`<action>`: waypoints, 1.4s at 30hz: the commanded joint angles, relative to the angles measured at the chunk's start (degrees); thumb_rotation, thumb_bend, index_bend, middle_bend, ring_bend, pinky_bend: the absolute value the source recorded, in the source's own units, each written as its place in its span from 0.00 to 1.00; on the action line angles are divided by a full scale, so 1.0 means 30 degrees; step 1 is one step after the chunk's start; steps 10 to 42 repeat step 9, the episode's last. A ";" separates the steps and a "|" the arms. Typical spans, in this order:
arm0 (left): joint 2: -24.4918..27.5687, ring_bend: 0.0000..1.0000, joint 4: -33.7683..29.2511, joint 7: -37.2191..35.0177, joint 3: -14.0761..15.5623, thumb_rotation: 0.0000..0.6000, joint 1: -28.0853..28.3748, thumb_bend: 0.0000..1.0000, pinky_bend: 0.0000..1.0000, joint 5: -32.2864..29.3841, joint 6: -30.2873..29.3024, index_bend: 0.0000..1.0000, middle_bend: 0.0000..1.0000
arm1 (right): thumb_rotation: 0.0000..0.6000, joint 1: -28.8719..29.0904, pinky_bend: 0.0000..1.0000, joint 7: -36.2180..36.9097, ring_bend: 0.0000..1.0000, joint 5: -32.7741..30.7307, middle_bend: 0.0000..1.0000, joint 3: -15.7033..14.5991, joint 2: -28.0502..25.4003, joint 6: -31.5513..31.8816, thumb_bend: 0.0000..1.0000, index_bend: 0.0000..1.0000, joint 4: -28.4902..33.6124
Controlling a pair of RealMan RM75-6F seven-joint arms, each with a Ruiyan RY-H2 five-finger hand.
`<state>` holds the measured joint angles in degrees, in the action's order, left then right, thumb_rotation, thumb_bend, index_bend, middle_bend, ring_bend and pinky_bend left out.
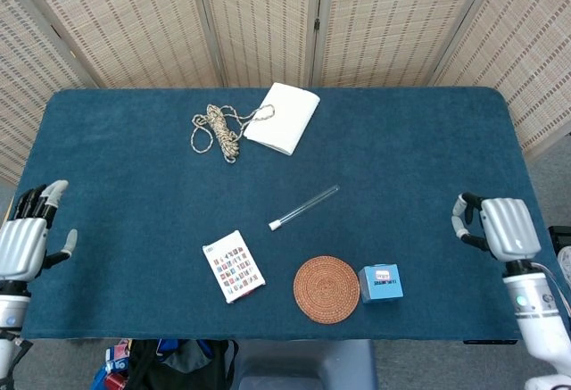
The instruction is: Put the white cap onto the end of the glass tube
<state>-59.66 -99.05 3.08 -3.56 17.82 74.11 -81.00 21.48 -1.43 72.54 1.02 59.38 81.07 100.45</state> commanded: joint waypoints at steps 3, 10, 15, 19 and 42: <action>-0.0134 0.00 -0.0909 0.0641 0.0792 1.00 -0.1276 0.43 0.00 0.1191 -0.1445 0.02 0.00 | 1.00 -0.1887 0.88 0.0714 0.68 0.1242 0.63 -0.1005 -0.0423 0.1308 0.45 0.57 0.0346; -0.0642 0.00 -0.1293 0.1703 0.1211 1.00 -0.2455 0.43 0.00 0.2303 -0.3033 0.02 0.00 | 1.00 -0.3383 0.74 0.0856 0.63 0.2093 0.61 -0.1552 -0.0859 0.2265 0.44 0.57 0.1070; -0.0642 0.00 -0.1293 0.1703 0.1211 1.00 -0.2455 0.43 0.00 0.2303 -0.3033 0.02 0.00 | 1.00 -0.3383 0.74 0.0856 0.63 0.2093 0.61 -0.1552 -0.0859 0.2265 0.44 0.57 0.1070; -0.0642 0.00 -0.1293 0.1703 0.1211 1.00 -0.2455 0.43 0.00 0.2303 -0.3033 0.02 0.00 | 1.00 -0.3383 0.74 0.0856 0.63 0.2093 0.61 -0.1552 -0.0859 0.2265 0.44 0.57 0.1070; -0.0642 0.00 -0.1293 0.1703 0.1211 1.00 -0.2455 0.43 0.00 0.2303 -0.3033 0.02 0.00 | 1.00 -0.3383 0.74 0.0856 0.63 0.2093 0.61 -0.1552 -0.0859 0.2265 0.44 0.57 0.1070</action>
